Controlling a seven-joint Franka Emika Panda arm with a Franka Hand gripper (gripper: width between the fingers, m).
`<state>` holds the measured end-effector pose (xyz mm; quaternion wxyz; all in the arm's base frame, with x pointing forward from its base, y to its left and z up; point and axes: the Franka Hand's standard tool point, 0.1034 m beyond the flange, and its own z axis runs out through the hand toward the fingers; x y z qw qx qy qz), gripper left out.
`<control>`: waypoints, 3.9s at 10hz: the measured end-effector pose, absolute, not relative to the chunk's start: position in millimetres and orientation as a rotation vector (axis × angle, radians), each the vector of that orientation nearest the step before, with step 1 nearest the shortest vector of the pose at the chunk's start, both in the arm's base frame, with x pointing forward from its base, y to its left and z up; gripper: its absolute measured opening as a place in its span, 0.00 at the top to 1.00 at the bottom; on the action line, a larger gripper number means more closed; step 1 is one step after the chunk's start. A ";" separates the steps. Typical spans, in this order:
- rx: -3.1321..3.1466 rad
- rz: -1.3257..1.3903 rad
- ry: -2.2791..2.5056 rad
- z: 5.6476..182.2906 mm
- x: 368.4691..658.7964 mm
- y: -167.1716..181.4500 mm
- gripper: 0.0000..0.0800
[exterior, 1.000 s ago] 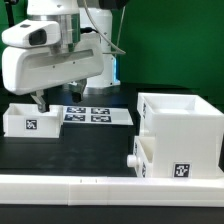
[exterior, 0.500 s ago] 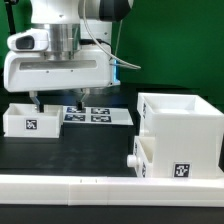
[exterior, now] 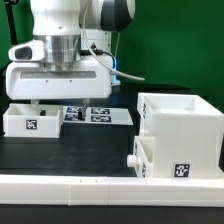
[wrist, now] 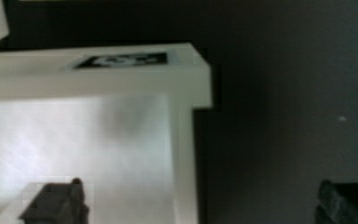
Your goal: Assemble drawer
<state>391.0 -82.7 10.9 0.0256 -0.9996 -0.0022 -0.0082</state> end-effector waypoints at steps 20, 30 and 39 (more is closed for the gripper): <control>-3.066 -0.014 -0.274 36.2 412.5 -54.0 0.95; -2.741 -0.033 -1.372 51.2 468.0 -55.4 0.95; -2.221 -0.017 -2.181 55.6 504.3 -53.3 0.95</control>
Offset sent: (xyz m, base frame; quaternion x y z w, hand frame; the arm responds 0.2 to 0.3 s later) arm -0.0026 -0.0049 -0.0174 -0.0113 0.0234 -0.0062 0.9996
